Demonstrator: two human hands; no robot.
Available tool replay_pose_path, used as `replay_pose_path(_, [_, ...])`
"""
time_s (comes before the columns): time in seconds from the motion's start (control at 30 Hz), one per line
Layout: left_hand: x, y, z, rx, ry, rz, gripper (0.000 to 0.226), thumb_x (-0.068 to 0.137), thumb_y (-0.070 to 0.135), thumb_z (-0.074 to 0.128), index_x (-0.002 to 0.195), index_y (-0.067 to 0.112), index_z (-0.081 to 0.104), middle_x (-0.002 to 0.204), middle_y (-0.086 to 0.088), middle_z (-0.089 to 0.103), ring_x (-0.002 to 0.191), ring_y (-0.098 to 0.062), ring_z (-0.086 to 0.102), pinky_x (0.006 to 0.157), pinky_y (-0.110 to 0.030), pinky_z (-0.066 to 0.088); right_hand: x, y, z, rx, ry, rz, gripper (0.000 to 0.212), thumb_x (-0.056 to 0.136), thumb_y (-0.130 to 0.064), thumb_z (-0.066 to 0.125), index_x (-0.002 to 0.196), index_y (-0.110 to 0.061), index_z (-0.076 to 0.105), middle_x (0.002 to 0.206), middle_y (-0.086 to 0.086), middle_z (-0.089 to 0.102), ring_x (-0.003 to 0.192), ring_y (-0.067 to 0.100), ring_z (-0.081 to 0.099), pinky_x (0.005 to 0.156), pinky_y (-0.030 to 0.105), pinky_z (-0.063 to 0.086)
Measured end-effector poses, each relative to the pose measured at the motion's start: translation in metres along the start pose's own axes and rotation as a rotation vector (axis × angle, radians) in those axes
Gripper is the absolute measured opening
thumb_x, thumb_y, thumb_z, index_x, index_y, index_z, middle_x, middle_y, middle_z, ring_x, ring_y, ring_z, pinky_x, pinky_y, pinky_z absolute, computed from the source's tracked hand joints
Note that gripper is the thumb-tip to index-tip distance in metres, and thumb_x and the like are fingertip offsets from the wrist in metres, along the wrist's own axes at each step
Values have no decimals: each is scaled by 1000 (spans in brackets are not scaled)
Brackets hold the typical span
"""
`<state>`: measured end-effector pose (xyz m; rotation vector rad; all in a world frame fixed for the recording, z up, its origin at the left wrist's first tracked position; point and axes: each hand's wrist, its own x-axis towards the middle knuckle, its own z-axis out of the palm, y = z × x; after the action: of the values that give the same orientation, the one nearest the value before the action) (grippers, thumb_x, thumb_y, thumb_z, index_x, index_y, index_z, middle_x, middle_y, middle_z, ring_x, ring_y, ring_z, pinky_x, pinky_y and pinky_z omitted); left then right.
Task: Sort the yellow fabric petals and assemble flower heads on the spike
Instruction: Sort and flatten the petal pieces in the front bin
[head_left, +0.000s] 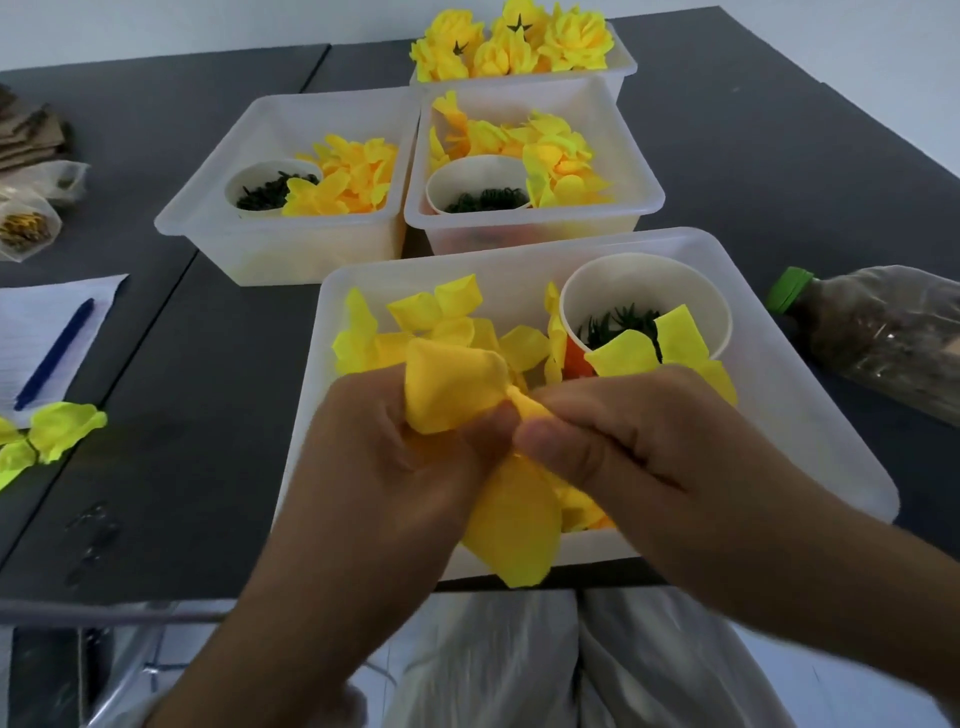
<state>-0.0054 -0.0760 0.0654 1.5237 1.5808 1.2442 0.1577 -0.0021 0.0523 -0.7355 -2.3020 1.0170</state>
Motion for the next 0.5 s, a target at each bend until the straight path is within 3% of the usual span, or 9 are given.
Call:
replay_pose_path(0.13, [2,4,-6,-60,-55,-30,19,75,36,65,81,19,71,78,11,74,73,-3,71,57,-11,52,4,8,-9,403,-113,184,50,93,-45,44,83,3,53,58,4,46,50,9,44,46,22,41])
replay_pose_path(0.23, [7,7,-9,-15,-90,2,13,78,34,64,81,24,71,78,14,74,73,-2,71,58,-12,53,6,6,-13,519,-178,172,47,95,-47,45,88,-1,53,71,13,57,59,24,50,58,37,50])
replay_pose_path(0.37, [14,11,-18,51,-122,-1,21,75,38,65,83,20,74,78,10,75,72,-5,71,63,-19,57,14,7,-19,657,-216,187,42,88,-35,49,100,5,53,88,25,52,72,25,55,65,31,52])
replay_pose_path(0.5, [20,13,-27,-84,-281,-68,28,73,39,68,90,18,74,85,7,76,77,-7,73,64,-16,56,18,6,-24,846,-367,132,22,89,-19,51,90,3,54,85,19,51,81,30,52,74,39,48])
